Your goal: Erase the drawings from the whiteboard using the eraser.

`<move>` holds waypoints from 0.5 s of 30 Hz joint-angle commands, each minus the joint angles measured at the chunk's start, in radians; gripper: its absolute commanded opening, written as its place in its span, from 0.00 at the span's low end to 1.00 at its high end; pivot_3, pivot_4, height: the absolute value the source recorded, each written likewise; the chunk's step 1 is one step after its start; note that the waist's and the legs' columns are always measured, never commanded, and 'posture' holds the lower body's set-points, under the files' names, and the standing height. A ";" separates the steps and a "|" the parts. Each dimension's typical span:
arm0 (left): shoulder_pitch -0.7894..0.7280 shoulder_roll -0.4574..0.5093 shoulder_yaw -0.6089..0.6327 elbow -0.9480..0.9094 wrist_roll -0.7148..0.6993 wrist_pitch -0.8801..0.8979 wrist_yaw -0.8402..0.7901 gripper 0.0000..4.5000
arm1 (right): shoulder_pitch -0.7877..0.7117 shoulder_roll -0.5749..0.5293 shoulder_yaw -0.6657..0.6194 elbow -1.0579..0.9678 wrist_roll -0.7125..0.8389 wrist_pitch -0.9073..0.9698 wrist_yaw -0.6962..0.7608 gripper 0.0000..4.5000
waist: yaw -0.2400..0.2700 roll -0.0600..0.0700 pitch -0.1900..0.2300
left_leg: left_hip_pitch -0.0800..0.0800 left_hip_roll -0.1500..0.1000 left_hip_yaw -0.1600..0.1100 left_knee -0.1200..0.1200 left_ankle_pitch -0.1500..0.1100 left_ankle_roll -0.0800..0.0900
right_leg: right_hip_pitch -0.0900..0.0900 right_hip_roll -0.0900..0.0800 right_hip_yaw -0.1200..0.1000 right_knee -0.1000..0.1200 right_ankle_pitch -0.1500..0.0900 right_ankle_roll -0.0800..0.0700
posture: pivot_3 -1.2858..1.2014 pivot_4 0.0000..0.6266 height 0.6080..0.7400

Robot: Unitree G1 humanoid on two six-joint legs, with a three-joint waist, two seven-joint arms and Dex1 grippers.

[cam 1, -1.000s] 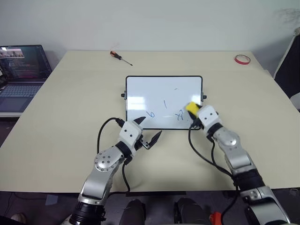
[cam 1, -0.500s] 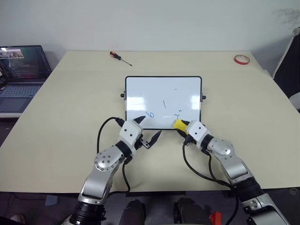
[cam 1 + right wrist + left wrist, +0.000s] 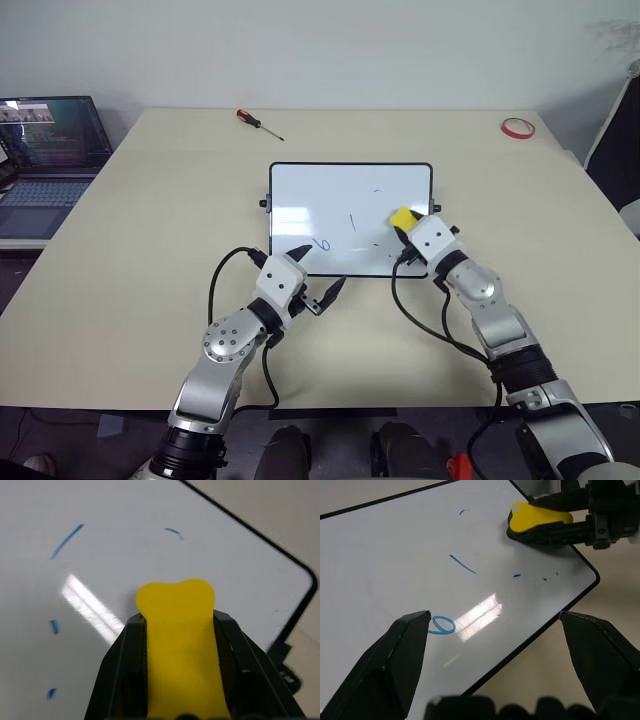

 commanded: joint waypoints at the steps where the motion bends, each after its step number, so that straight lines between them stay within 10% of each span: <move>1: -0.007 -0.004 0.001 -0.019 -0.007 -0.015 0.001 1.00 | 0.059 -0.005 0.049 -0.060 0.046 0.000 0.125 0.29 | -0.001 0.000 0.000 | 0.000 0.000 0.000 0.000 0.000 0.000 | 0.000 0.000 0.000 0.000 0.000 0.000 | 0.52 0.24 1.00; 15: -0.018 -0.010 -0.004 -0.005 -0.003 -0.020 0.003 1.00 | -0.053 0.006 0.018 0.047 -0.049 -0.013 -0.030 0.29 | -0.001 0.000 0.000 | 0.000 0.000 0.000 0.000 0.000 0.000 | 0.000 0.000 0.000 0.000 0.000 0.000 | 0.52 0.24 1.00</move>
